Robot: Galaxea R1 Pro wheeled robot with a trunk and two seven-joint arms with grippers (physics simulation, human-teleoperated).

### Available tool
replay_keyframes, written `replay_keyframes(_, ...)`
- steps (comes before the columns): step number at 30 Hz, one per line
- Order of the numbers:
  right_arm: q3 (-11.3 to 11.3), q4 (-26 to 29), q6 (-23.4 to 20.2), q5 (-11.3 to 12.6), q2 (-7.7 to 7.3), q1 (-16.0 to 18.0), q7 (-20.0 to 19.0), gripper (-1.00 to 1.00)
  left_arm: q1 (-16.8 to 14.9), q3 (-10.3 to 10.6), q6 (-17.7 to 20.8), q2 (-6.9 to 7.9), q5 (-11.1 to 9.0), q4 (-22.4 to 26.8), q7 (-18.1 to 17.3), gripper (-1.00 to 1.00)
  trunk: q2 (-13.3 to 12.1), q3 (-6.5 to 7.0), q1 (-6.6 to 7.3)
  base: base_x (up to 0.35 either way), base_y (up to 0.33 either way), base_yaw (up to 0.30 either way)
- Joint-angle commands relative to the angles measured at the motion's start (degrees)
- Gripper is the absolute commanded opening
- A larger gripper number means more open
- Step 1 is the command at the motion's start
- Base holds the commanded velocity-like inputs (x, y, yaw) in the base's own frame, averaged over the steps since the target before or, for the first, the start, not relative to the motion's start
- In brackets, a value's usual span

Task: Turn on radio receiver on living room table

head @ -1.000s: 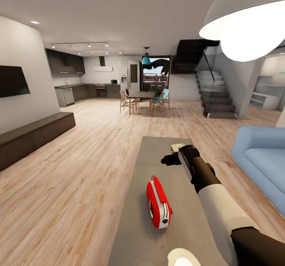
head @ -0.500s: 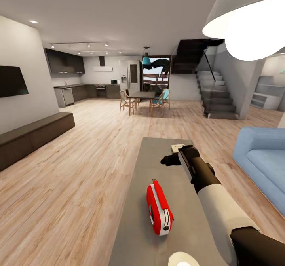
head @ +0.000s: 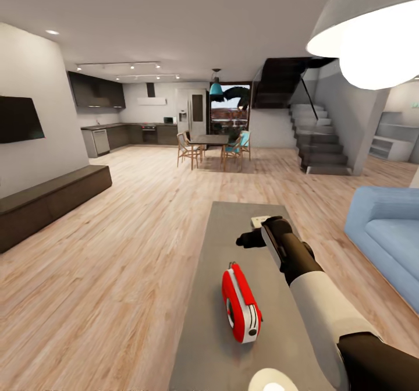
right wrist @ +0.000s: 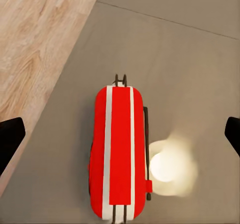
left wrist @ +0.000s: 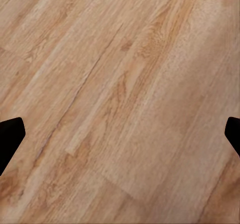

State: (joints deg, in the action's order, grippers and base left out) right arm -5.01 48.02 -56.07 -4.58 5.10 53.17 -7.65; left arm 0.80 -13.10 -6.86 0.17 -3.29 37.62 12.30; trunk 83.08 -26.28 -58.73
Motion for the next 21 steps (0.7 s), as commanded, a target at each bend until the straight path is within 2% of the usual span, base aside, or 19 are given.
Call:
replay_keyframes(1,0.0,-0.08,0.0,0.01,0.0,0.0,0.0,1.0,0.0,0.0,0.0,0.0,0.01,0.0,0.0,1.0,0.0,0.0,0.0,-0.033,0.076,0.0)
replay_keyframes(21,0.08,-0.21,0.0,-0.16,-0.05,0.0,0.25,1.0,0.0,0.0,0.0,0.0,-0.01,0.0,0.0,1.0,0.0,0.0,0.0,-0.004,0.01,0.0)
